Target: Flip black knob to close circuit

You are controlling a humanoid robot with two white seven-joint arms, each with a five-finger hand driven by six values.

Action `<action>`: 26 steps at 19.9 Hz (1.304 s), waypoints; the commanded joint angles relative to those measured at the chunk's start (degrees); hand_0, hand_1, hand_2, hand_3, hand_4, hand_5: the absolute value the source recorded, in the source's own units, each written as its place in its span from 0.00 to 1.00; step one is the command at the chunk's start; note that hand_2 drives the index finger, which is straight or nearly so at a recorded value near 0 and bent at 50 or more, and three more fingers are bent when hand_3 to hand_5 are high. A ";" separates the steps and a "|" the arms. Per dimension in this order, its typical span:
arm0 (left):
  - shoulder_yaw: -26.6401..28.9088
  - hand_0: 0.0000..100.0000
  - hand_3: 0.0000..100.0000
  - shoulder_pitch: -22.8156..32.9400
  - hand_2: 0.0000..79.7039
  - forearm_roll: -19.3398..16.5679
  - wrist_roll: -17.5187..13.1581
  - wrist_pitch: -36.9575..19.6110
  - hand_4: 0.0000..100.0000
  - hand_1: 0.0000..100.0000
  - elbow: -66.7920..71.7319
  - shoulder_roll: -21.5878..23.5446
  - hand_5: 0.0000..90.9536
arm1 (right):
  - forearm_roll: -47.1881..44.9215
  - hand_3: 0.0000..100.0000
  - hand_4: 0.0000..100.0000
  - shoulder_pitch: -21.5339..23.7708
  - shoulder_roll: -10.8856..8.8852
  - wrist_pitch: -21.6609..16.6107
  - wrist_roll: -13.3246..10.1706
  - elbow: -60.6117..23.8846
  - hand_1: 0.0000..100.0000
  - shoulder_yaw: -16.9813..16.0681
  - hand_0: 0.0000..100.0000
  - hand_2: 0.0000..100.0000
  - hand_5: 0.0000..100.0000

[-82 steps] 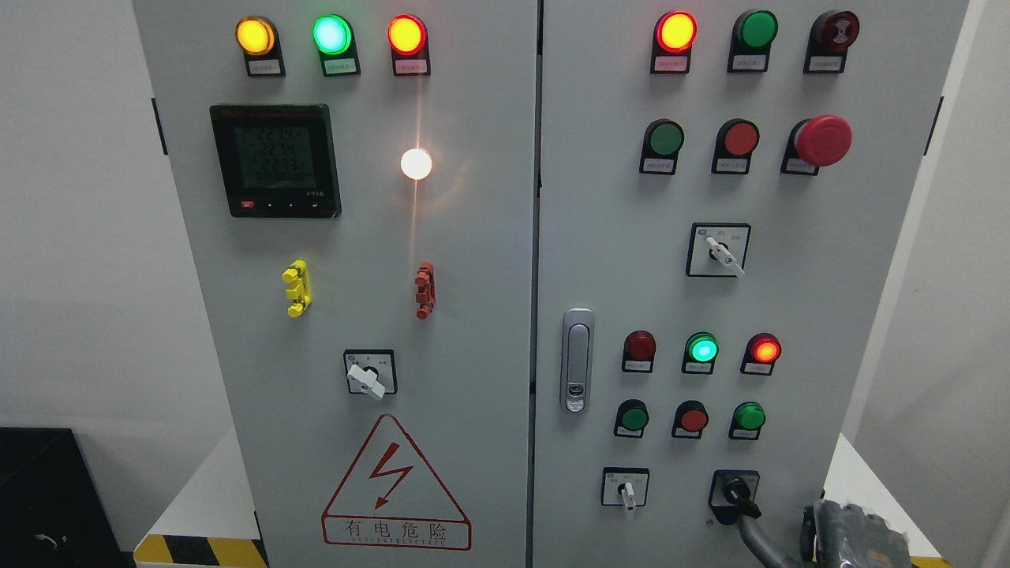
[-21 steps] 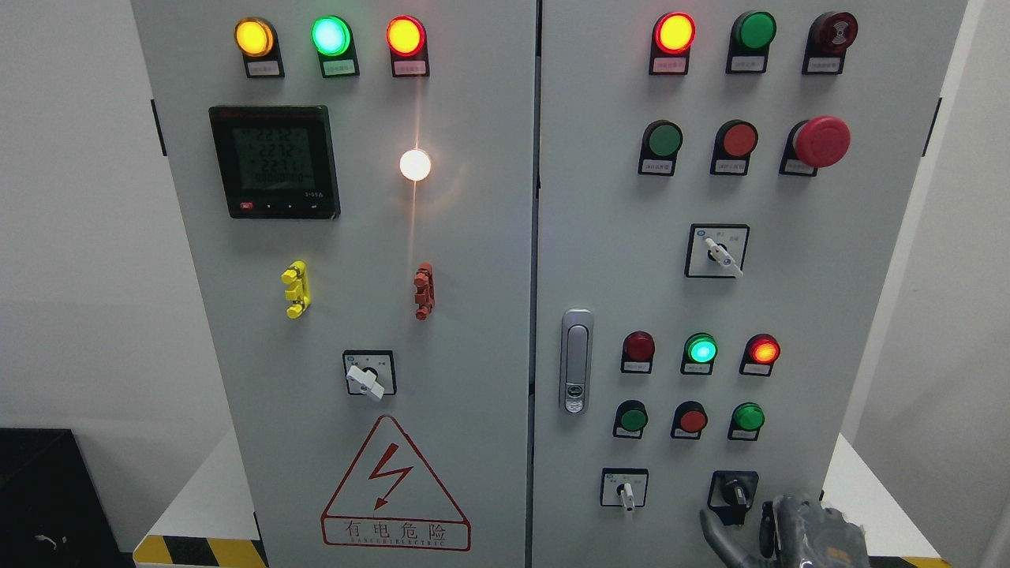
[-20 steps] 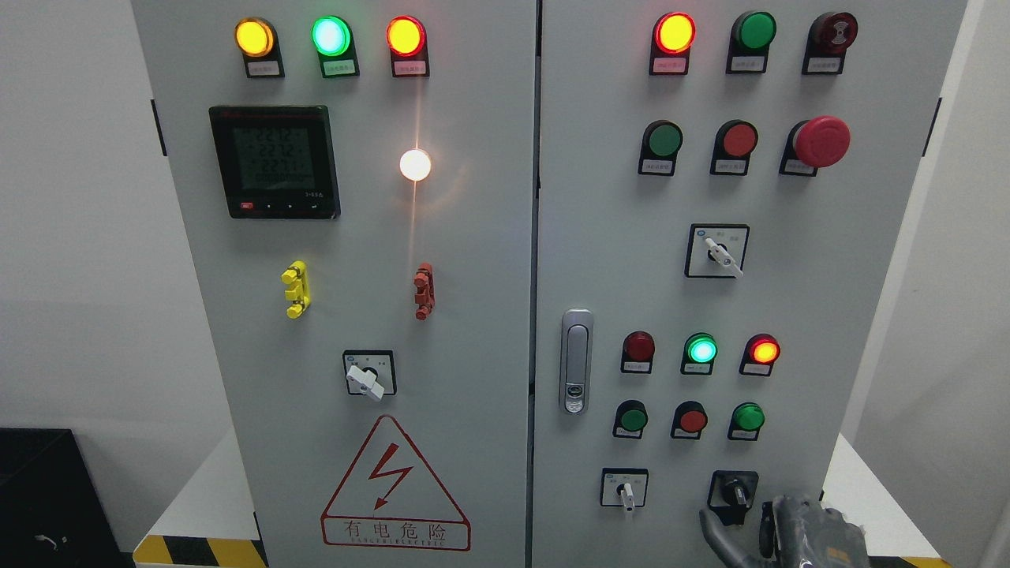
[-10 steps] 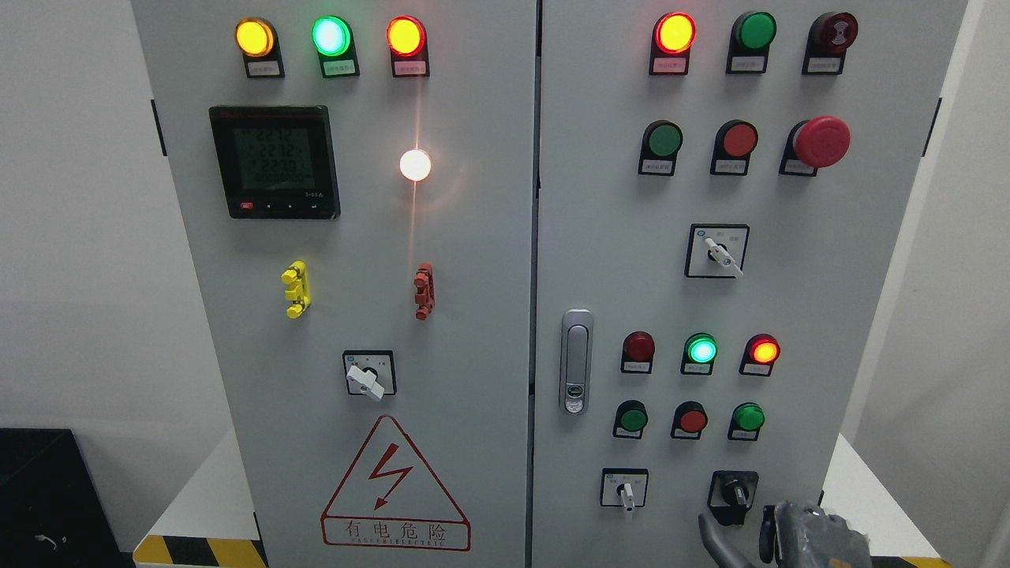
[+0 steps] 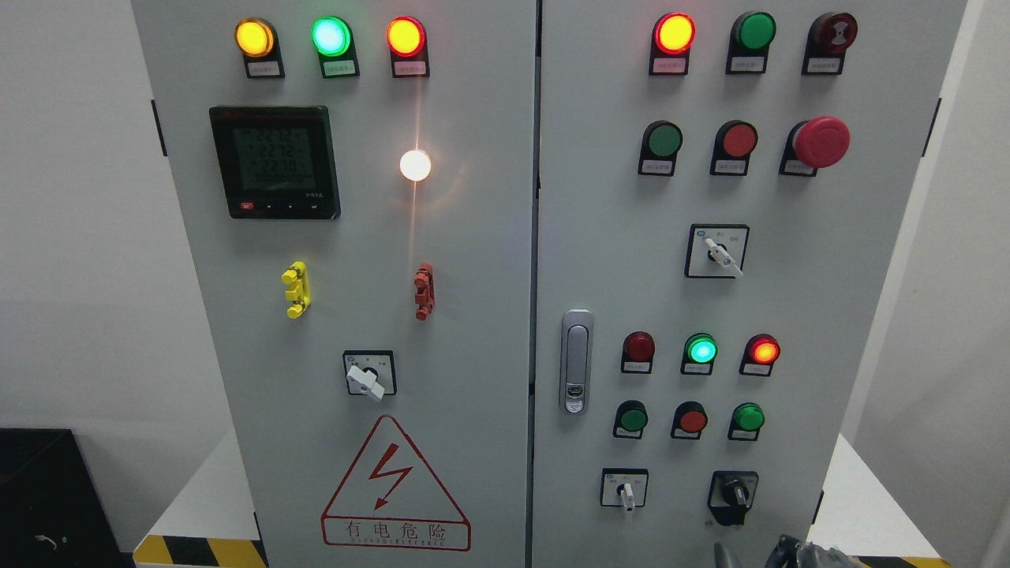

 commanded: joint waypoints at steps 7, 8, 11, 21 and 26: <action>-0.07 0.12 0.00 0.00 0.00 0.00 0.07 -0.04 0.00 0.56 -0.06 0.00 0.00 | -25.35 0.57 0.54 10.85 -0.03 -14.59 -5.04 -4.17 0.05 7.44 0.00 0.44 0.49; 0.02 0.12 0.00 0.00 0.00 0.00 0.07 -0.04 0.00 0.56 0.03 0.00 0.00 | -28.08 0.54 0.51 11.47 -0.11 -15.30 -5.04 -4.17 0.05 7.89 0.00 0.41 0.47; -0.07 0.12 0.00 0.00 0.00 0.00 -0.02 -0.04 0.00 0.56 -0.06 0.00 0.00 | -35.64 0.45 0.43 13.31 -0.12 -17.49 -6.09 -4.00 0.07 9.29 0.00 0.32 0.39; -0.07 0.12 0.00 0.00 0.00 0.00 -0.02 -0.04 0.00 0.56 0.03 0.00 0.00 | -49.10 0.30 0.27 18.24 -0.12 -20.84 -5.23 -5.22 0.05 12.37 0.00 0.15 0.22; 0.02 0.12 0.00 0.00 0.00 0.00 -0.02 -0.04 0.00 0.56 -0.06 0.00 0.00 | -50.08 0.13 0.09 18.68 -0.20 -20.84 -2.41 -6.19 0.04 12.20 0.00 0.03 0.03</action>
